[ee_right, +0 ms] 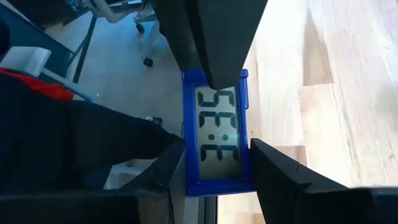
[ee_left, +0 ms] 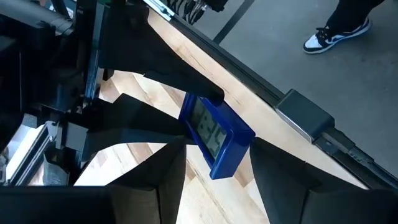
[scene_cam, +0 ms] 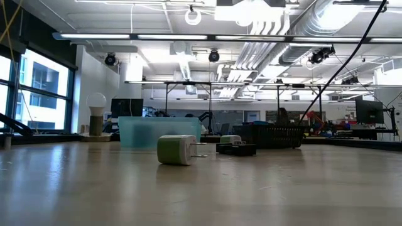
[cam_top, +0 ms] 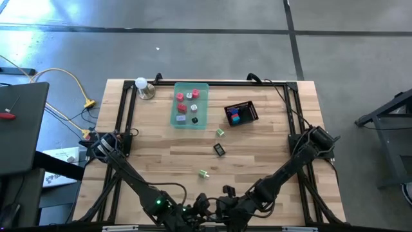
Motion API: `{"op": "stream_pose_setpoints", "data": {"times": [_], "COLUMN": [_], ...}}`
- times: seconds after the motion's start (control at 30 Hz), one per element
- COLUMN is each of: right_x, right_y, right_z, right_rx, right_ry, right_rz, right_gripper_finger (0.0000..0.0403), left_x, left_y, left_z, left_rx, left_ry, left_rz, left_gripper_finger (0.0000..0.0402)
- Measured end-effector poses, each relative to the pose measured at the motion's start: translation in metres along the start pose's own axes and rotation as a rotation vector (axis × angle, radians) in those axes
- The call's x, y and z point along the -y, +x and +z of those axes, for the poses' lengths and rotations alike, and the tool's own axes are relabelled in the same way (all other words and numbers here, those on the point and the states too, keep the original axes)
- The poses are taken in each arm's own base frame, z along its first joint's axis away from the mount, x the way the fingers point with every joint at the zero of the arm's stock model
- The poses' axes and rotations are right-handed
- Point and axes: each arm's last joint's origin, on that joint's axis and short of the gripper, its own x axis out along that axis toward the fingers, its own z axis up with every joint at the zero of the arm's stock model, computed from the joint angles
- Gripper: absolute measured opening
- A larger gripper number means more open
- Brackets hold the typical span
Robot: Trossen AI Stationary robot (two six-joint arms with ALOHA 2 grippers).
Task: Pick & Place Office items
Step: Put the dark blue digital clock into the black bin
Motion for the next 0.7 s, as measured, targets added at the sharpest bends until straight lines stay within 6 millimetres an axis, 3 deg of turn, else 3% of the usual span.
{"op": "stream_pose_setpoints", "data": {"times": [0.7], "right_x": [-0.0022], "right_y": [-0.0002], "right_z": [0.0042], "right_rx": [0.051], "right_ry": [0.009], "right_rz": [0.009], "right_gripper_finger": [0.0132], "left_x": [0.0067], "left_y": [-0.0023], "left_z": [0.0013], "left_rx": [0.007], "left_ry": [0.019], "left_rz": [-0.027], "left_gripper_finger": [0.017]}}
